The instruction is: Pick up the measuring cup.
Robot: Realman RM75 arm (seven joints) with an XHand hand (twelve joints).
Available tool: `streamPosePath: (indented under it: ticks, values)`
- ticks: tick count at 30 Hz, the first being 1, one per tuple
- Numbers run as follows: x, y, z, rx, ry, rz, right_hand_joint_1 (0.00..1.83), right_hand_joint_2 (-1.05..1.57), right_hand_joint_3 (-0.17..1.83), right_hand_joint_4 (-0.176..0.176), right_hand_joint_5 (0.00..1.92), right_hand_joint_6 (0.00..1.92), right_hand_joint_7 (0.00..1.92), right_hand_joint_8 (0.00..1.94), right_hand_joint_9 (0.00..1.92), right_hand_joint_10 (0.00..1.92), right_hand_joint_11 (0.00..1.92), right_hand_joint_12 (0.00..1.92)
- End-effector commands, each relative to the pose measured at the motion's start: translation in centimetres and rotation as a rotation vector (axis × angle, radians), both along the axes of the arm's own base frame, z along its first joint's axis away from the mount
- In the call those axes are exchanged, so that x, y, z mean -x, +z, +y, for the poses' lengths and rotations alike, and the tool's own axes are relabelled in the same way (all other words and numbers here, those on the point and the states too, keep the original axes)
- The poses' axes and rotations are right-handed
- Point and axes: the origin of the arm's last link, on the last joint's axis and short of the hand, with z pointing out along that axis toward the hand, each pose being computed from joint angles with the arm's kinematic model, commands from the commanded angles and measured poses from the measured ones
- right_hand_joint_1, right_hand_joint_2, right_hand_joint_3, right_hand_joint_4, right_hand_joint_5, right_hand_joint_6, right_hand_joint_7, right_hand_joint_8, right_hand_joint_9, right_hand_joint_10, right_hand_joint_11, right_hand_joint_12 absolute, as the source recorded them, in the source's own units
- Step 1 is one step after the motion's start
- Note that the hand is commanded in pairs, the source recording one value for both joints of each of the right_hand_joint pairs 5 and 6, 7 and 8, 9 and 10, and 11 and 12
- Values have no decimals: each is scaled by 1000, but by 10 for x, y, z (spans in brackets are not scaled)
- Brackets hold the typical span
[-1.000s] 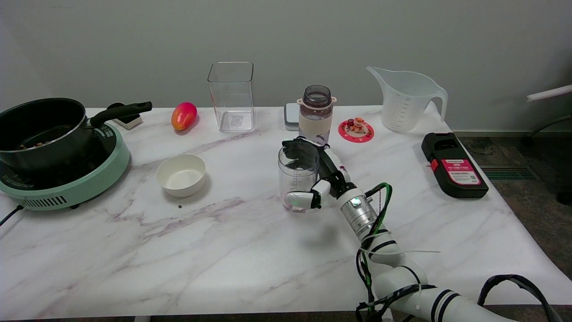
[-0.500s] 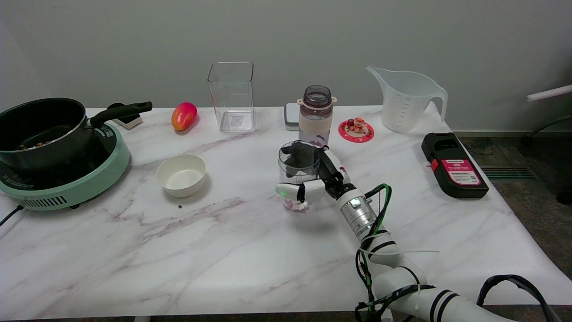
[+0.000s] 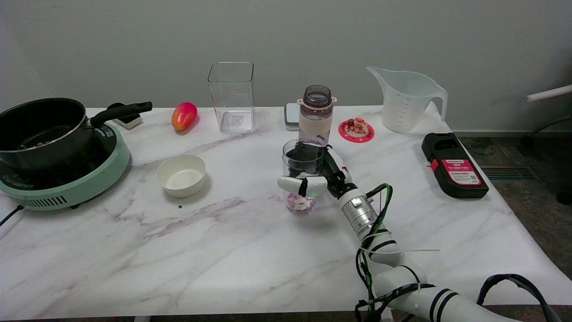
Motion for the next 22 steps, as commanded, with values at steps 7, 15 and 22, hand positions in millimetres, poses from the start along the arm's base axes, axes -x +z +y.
streamPosePath:
  ticks: [7, 15, 22]
  values:
    - [-33, 26, -6, 60, 106, -14, 1288, 1159, 485, 0, 1439, 1439, 1599, 1599, 1529, 1529, 1254, 1254]
    - [-47, 65, 9, 216, 168, -5, 1219, 1366, 398, 0, 1512, 1512, 1657, 1657, 1588, 1588, 1314, 1314]
    - [-60, 99, 30, 377, 189, 56, 1194, 1439, 391, 0, 1532, 1532, 1671, 1671, 1600, 1600, 1332, 1332]
